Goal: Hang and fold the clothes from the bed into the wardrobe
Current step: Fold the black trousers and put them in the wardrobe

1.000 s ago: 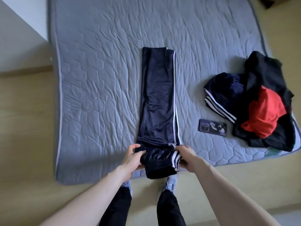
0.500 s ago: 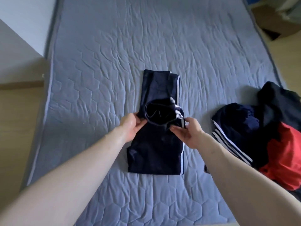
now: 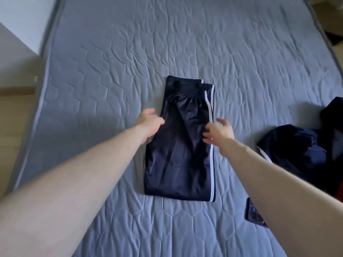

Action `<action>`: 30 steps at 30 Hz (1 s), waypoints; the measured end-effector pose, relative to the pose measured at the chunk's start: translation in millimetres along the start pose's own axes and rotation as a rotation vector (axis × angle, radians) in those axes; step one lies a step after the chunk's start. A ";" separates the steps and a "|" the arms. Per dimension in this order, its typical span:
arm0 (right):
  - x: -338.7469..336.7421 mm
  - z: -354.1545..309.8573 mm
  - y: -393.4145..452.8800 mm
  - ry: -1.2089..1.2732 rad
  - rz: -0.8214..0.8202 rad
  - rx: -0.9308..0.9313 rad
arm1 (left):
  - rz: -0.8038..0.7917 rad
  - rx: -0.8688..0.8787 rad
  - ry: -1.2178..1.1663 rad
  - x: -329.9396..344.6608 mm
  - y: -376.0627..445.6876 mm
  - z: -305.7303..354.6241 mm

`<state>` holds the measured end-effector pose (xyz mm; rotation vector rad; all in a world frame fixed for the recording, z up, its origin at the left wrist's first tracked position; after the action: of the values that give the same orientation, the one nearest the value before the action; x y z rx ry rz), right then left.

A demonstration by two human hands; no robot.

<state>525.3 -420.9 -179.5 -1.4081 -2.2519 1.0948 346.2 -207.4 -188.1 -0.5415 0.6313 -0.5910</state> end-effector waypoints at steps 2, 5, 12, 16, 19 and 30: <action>-14.7 32.3 -11.8 -0.409 0.080 -0.135 | 0.009 -0.079 0.203 -4.6 -18.9 -46.8; -30.3 108.8 -31.2 -0.450 0.056 -0.029 | -0.081 -0.211 0.262 0.9 -53.8 -116.1; -45.8 199.6 -43.4 -0.306 0.027 0.214 | -0.121 -0.330 0.185 22.1 -92.4 -188.2; -47.0 207.0 -40.0 -0.200 -0.009 0.287 | -0.067 -0.277 0.143 22.3 -102.4 -188.2; -55.9 217.7 -66.7 -0.190 -0.008 0.318 | -0.116 -0.281 0.167 18.9 -132.3 -197.1; -108.6 264.6 -220.9 -0.427 -0.043 0.619 | -0.227 -0.522 0.389 -35.2 -291.8 -238.0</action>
<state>282.2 -688.3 -183.5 -0.9256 -1.8916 2.0035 64.3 -457.3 -155.4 -1.0088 1.1157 -0.7574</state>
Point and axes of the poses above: each hand's wrist, its own y-axis towards the middle knuckle, its own x-axis out of the palm, z = x × y, the point moved 8 cm from there along y, towards the middle knuckle, and after that the axes turned 3 degrees about y, right-handed, at the moved point
